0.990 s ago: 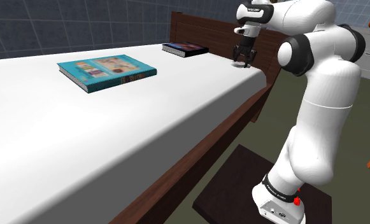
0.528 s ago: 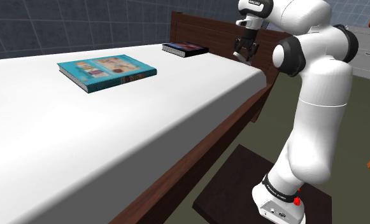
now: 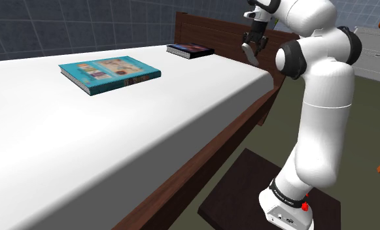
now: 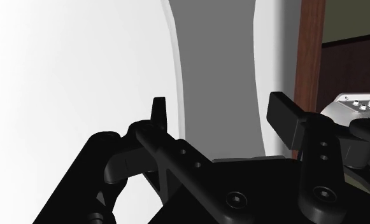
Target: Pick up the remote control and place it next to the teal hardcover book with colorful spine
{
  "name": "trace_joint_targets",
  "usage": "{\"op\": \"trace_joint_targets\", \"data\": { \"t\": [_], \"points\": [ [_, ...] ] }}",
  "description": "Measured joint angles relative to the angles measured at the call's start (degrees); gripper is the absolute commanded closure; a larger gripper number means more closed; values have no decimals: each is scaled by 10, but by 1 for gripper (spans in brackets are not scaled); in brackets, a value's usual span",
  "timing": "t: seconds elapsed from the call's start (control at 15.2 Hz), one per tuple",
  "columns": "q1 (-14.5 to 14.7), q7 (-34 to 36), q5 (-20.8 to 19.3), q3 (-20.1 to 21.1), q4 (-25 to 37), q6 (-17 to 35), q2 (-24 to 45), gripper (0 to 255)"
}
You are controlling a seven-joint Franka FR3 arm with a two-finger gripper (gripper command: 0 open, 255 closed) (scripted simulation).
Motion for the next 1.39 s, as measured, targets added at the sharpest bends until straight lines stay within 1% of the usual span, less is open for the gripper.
{"op": "trace_joint_targets", "data": {
  "t": [0.13,0.26,0.33,0.46,0.53,0.66,0.73,0.79,0.92,0.99,1.19,1.39],
  "points": [
    [39,28,-18,-1,-17,4,-21,255],
    [92,63,-50,-4,-55,20,-57,255],
    [108,80,-57,-2,-58,20,-64,255],
    [155,121,-87,3,-85,28,-98,255],
    [164,132,-91,6,-88,30,-101,255],
    [199,172,-110,17,-107,38,-122,255],
    [211,188,-116,22,-108,36,-129,255],
    [234,214,-134,31,-127,44,-149,255],
    [257,250,-147,45,-134,44,-163,255],
    [262,262,-143,50,-129,42,-158,255],
    [294,313,-163,74,-148,47,-182,255],
    [315,355,-155,93,-136,43,-170,255]
  ]
}}
